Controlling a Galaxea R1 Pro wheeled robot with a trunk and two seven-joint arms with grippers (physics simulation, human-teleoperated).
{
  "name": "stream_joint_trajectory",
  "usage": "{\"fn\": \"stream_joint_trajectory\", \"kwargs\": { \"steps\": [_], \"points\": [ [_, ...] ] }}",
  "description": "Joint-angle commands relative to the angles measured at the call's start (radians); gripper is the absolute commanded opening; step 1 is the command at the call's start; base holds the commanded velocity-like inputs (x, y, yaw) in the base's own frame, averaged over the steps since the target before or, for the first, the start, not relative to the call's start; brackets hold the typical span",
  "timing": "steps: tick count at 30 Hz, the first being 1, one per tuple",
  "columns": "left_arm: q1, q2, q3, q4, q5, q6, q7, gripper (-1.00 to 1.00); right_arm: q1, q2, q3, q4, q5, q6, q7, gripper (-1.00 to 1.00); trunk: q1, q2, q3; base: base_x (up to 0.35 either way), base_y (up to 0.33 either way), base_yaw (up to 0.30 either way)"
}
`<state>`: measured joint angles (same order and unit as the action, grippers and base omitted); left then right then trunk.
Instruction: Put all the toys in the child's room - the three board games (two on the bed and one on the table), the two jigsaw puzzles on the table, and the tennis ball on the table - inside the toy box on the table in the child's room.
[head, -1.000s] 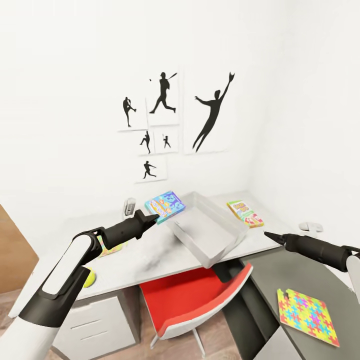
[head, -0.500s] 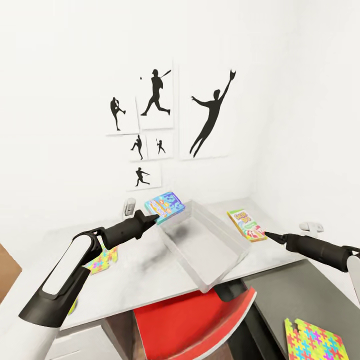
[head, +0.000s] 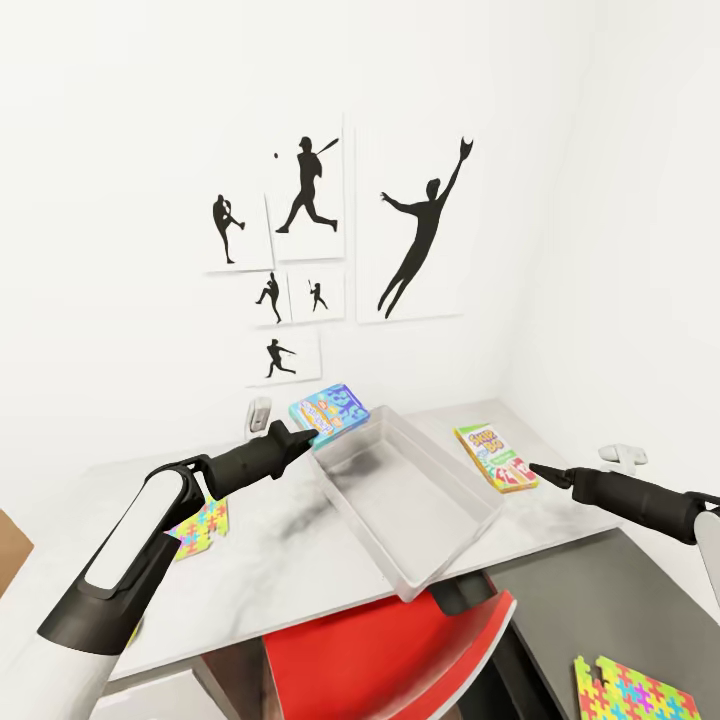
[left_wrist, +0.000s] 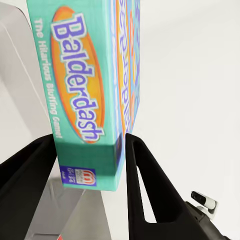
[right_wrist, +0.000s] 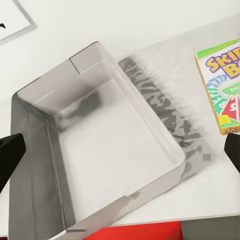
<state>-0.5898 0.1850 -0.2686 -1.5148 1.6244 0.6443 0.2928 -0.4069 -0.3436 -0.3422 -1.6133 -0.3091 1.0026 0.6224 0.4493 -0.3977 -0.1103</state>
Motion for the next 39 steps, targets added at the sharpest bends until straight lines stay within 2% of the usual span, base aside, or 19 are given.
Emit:
{"fn": "stream_joint_trajectory", "kwargs": {
  "steps": [1, 21, 39],
  "points": [
    [-0.001, 0.001, -0.001, -0.001, 0.011, -0.001, 0.009, -1.00, -0.001, 0.000, -0.001, 0.000, 0.004, 0.005, 0.007, 1.00, 0.001, -0.002, -0.002, 0.014, -0.003, 0.004],
    [-0.002, 0.001, 0.000, -0.001, 0.014, 0.001, 0.011, -1.00, -0.001, 0.001, 0.001, 0.000, 0.004, 0.005, 0.007, 1.00, 0.001, -0.002, -0.002, 0.006, 0.002, 0.089],
    [-0.001, 0.002, 0.002, -0.003, 0.016, 0.001, 0.009, -1.00, -0.001, 0.001, 0.006, 0.000, 0.004, 0.005, 0.007, 1.00, 0.001, -0.002, -0.002, 0.135, 0.107, 0.004]
  ]
}}
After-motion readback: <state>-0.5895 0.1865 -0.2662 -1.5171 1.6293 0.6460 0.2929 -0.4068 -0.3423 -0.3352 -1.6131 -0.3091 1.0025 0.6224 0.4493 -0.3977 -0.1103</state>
